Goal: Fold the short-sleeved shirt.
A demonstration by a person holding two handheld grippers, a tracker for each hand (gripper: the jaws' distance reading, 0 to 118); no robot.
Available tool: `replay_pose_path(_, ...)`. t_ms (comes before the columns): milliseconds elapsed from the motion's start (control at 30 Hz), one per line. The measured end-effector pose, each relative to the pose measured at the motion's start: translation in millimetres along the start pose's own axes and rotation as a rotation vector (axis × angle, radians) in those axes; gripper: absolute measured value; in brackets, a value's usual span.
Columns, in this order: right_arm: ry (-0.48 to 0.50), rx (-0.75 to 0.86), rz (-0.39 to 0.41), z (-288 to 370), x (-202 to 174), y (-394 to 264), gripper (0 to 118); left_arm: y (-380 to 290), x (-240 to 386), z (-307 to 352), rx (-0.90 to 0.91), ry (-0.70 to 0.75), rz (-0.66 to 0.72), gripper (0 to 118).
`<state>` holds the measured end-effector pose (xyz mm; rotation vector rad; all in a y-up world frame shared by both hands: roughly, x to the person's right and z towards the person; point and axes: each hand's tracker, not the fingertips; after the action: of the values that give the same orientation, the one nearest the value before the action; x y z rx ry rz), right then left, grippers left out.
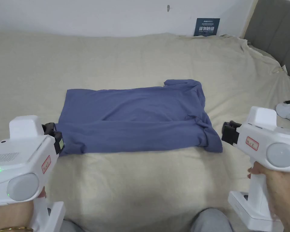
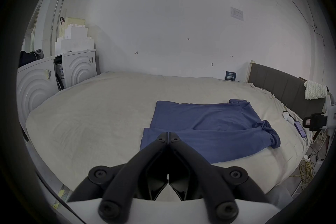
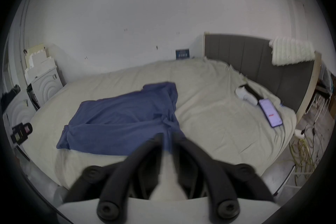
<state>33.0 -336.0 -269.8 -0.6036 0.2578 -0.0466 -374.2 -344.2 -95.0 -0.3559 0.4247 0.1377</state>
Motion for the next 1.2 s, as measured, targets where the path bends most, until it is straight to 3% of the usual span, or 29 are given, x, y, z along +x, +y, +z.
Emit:
replay_pose_path(33, 0.015, -0.021, -0.017, -9.4, 2.7, 5.7, 95, 0.1, -0.5, -1.4, 0.001, -0.001, 0.000, 0)
replay_pose_path(133, -0.003, -0.127, 0.012, -39.2, 1.8, 20.0, 111, 0.1, -2.7, -8.2, -0.008, -0.005, 0.006, 0)
replay_pose_path(433, -0.057, -0.327, 0.058, -123.7, 4.9, 22.7, 111, -4.8, -3.8, -26.7, -0.049, -0.001, 0.030, 0)
replay_pose_path(567, -0.100, -0.418, 0.002, -147.8, 14.8, 12.3, 109, -7.1, -0.9, -33.5, -0.071, -0.007, 0.032, 0)
replay_pose_path(700, -0.115, -0.401, 0.004, -155.2, 15.0, 4.8, 82, -9.2, 0.9, -42.5, -0.097, -0.004, 0.030, 0)
replay_pose_path(733, -0.133, -0.403, 0.008, -157.6, 14.5, 3.2, 71, -9.8, 0.8, -44.9, -0.102, -0.005, 0.032, 0)
replay_pose_path(767, -0.140, -0.404, 0.009, -160.0, 14.5, 1.4, 53, -9.8, 1.2, -46.9, -0.109, -0.005, 0.034, 0)
replay_pose_path(800, -0.133, -0.404, 0.008, -161.4, 15.3, 0.2, 27, -9.8, 1.1, -49.0, -0.121, -0.007, 0.036, 0)
replay_pose_path(833, -0.116, -0.404, -0.001, -162.7, 15.6, -1.8, 13, -9.8, 1.0, -51.8, -0.131, -0.006, 0.037, 0)
replay_pose_path(900, -0.108, -0.398, -0.013, -164.1, 10.9, -3.8, 6, -9.8, -0.2, -56.2, -0.138, -0.003, 0.042, 0)
replay_pose_path(967, -0.119, -0.392, 0.027, -164.0, 4.0, -3.9, 6, -7.2, -2.7, -61.5, -0.162, -0.014, 0.063, 16)
replay_pose_path(1000, -0.116, -0.395, 0.046, -163.7, 3.3, -3.4, 6, -5.3, -4.0, -64.8, -0.176, -0.011, 0.073, 37)
replay_pose_path(1100, -0.103, -0.386, 0.036, -158.6, 5.5, 1.4, 6, 2.2, -9.1, -79.3, -0.244, -0.019, 0.105, 61)
replay_pose_path(1167, -0.091, -0.375, 0.024, -153.8, 7.8, 5.4, 5, 8.4, -14.4, -90.8, -0.254, -0.024, 0.114, 100)
replay_pose_path(1200, -0.089, -0.370, 0.026, -151.9, 7.8, 6.9, 6, 12.3, -16.6, -95.4, -0.259, -0.021, 0.115, 110)
